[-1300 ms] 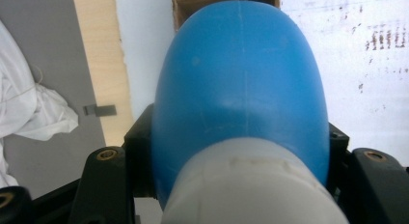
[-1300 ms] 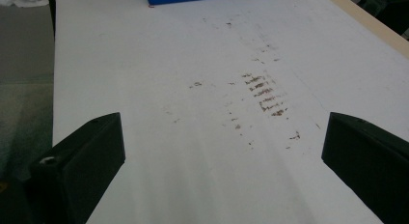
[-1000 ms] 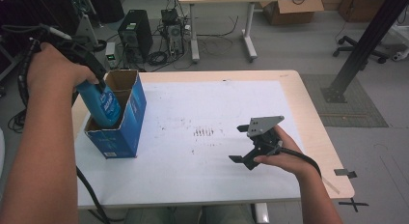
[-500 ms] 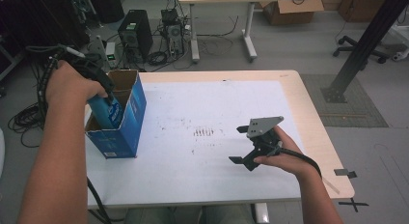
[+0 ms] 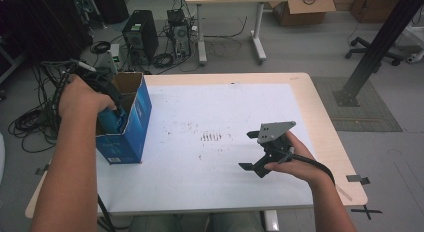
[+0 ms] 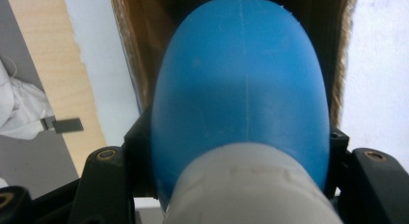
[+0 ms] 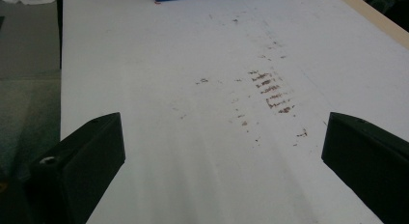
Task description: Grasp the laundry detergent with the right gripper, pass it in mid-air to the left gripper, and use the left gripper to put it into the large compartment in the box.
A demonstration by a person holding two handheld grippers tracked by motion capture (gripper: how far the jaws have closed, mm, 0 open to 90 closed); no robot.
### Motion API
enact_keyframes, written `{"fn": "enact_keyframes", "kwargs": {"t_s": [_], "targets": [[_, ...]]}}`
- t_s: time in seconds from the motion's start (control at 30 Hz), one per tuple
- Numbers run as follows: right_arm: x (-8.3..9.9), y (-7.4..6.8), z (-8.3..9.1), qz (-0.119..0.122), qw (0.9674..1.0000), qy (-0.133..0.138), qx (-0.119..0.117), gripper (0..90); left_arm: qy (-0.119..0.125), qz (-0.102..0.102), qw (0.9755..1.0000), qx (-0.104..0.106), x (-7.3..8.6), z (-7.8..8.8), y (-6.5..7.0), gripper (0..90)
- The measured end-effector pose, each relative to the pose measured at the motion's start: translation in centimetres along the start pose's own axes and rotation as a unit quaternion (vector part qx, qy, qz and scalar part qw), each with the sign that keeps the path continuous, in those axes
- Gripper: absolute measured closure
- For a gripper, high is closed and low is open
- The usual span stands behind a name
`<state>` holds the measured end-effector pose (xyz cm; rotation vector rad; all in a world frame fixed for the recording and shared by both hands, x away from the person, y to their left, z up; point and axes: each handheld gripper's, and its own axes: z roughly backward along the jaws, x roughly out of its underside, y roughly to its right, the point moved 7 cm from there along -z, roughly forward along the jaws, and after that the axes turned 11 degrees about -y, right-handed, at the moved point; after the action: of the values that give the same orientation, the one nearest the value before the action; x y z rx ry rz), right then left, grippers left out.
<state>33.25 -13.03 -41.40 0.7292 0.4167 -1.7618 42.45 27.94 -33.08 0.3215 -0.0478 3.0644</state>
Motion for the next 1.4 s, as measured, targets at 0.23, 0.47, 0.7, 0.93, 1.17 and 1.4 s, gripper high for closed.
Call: {"fn": "enact_keyframes", "kwargs": {"t_s": [0.23, 0.47, 0.7, 0.93, 1.17, 1.4], "targets": [[0.1, 0.1, 0.0, -0.002, 1.0, 0.002, 0.002, 1.4, -0.007, -0.004, 1.0, -0.003, -0.3, -1.3, 0.1, 38.6], [0.1, -0.1, -0.2, -0.002, 1.0, 0.0, -0.001, 1.4, -0.012, -0.005, 0.9999, -0.002, -0.5, -2.3, 0.2, 38.6], [-0.1, -0.2, -0.3, -0.001, 1.0, 0.003, -0.001, 1.4, -0.014, -0.009, 0.9999, 0.003, -0.7, -3.2, 0.3, 38.5], [-0.1, -0.2, -0.4, -0.002, 1.0, 0.004, -0.001, 1.4, -0.017, -0.007, 0.9998, 0.006, -0.7, -3.9, 0.1, 38.5], [0.0, -0.3, -0.4, -0.003, 1.0, 0.004, -0.001, 1.4, -0.012, -0.004, 0.9999, 0.009, -0.8, -4.1, 0.0, 38.5], [0.0, -0.3, -0.5, -0.003, 1.0, 0.004, -0.002, 1.4, -0.008, -0.005, 0.9999, 0.012, -0.7, -4.1, -0.1, 38.4]]}}
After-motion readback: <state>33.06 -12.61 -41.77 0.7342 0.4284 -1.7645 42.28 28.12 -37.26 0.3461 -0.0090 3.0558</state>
